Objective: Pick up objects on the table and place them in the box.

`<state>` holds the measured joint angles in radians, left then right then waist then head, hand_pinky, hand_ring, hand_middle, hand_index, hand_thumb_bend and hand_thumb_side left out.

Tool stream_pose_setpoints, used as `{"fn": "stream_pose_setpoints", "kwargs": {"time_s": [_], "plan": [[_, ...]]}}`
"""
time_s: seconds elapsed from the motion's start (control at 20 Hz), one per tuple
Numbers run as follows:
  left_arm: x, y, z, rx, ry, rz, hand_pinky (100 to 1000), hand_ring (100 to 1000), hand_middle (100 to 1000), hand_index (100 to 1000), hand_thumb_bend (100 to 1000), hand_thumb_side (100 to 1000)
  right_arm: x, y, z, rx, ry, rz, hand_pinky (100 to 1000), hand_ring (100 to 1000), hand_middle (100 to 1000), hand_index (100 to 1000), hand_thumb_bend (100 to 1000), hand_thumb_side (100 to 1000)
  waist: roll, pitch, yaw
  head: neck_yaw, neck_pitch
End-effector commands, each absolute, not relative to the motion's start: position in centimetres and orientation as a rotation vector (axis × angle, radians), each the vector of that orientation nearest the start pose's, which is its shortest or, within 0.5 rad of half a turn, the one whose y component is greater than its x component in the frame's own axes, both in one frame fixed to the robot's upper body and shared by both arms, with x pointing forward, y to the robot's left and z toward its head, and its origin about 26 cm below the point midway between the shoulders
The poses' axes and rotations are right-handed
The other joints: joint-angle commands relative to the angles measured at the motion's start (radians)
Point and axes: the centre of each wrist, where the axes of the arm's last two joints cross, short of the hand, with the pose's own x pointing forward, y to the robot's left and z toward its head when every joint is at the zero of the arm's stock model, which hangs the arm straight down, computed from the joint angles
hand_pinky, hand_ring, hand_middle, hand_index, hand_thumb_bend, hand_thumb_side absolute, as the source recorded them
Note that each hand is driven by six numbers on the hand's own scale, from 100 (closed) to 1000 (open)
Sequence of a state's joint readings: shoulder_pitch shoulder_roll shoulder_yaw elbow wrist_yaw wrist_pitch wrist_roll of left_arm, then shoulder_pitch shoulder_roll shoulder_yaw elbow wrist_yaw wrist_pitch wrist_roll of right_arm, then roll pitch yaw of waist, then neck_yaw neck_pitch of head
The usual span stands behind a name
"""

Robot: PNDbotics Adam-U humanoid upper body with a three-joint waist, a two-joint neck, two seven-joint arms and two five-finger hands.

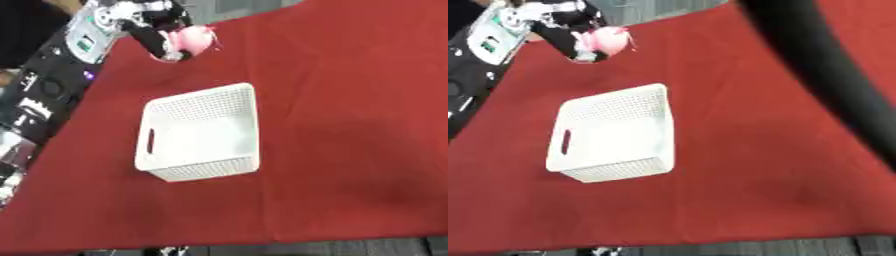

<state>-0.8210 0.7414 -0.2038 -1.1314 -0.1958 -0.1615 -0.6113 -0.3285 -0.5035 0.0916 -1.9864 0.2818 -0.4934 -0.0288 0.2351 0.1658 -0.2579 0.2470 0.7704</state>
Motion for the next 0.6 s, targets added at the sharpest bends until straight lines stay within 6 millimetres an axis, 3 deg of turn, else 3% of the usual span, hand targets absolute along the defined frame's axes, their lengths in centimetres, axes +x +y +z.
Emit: {"fn": "stream_pose_setpoints", "kwargs": {"time_s": [0.05, 0.6], "plan": [[41.9, 35.9, 26.8, 0.436, -1.532, -1.437, 100, 100, 100, 133, 244, 100, 29.9, -26.6, 21.7, 0.484, 3.164, -1.138, 602, 693, 815, 763, 111, 794, -0.009, -0.021, 0.007, 0.008, 0.0], [39.3, 29.8, 25.1, 0.203, -1.292, -1.821, 100, 100, 100, 138, 207, 100, 29.8, -26.4, 21.1, 0.478, 3.201, -1.143, 605, 697, 816, 760, 117, 788, -0.009, -0.012, 0.03, -0.001, 0.0]]}}
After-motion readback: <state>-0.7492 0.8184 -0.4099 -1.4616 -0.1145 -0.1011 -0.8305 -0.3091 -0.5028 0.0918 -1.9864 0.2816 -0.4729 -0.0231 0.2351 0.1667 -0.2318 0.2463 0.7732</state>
